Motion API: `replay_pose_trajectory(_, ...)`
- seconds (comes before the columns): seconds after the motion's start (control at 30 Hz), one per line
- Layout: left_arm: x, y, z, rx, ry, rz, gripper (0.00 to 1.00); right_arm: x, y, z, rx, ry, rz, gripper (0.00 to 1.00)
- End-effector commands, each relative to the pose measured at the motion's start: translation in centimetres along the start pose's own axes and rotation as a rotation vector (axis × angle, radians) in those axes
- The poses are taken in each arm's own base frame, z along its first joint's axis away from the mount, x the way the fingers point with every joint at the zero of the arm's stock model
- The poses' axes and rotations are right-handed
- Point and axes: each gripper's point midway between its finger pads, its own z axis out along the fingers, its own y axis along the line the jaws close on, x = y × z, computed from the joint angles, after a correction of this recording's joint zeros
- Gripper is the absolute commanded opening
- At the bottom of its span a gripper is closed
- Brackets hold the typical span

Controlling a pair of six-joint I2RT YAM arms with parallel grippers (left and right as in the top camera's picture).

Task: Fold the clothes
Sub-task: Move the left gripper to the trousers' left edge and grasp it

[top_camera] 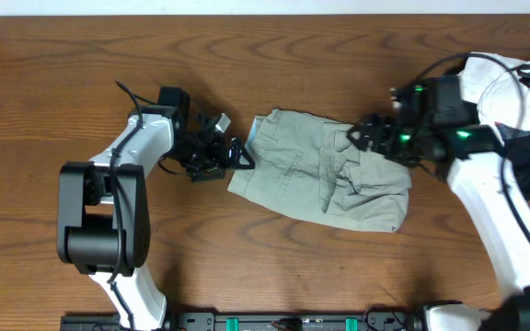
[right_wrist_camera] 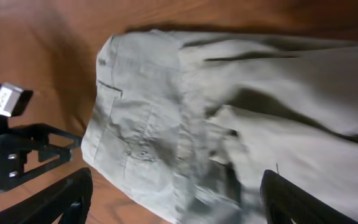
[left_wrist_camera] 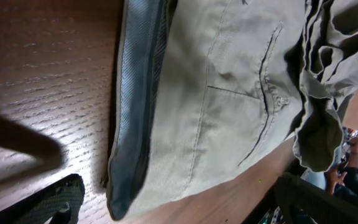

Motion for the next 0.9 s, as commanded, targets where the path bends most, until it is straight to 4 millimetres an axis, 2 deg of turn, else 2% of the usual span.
replay_pose_trajectory(0.0, 0.6, -0.5, 1.1, 0.013, 0.034, 0.001, 0.95, -0.6, -0.4, -2.2, 0.002, -0.051, -0.043, 0.84)
replay_pose_trajectory(0.13, 1.0, -1.5, 2.1, 0.011, 0.056, 0.034, 0.85, -0.4, -0.4, -3.2, 0.003, -0.063, -0.047, 0.84)
replay_pose_trajectory(0.27, 1.0, -2.3, 2.9, 0.011, 0.060, 0.044, 0.76, 0.1, -0.6, -3.3, 0.010, -0.045, -0.040, 0.84)
replay_pose_trajectory(0.33, 0.9, -2.4, 3.0, 0.011, 0.059, 0.052, 0.68, 0.4, -0.7, -3.3, 0.015, -0.034, -0.042, 0.84)
replay_pose_trajectory(0.6, 0.9, -2.4, 3.1, 0.007, 0.060, 0.043, 0.07, 0.7, -0.8, -3.3, 0.019, -0.022, -0.043, 0.84)
replay_pose_trajectory(0.67, 0.9, -1.9, 3.0, -0.021, 0.056, 0.006, 0.06, 0.9, -0.9, -3.3, 0.023, -0.014, -0.039, 0.84)
replay_pose_trajectory(0.77, 0.6, -0.2, 2.9, -0.122, 0.035, -0.116, 0.06, 1.1, -1.0, -3.3, 0.026, -0.005, -0.037, 0.84)
replay_pose_trajectory(0.87, 0.5, 0.3, 2.7, -0.147, 0.021, -0.224, 0.06, 1.3, -1.0, -3.3, 0.029, 0.001, -0.047, 0.84)
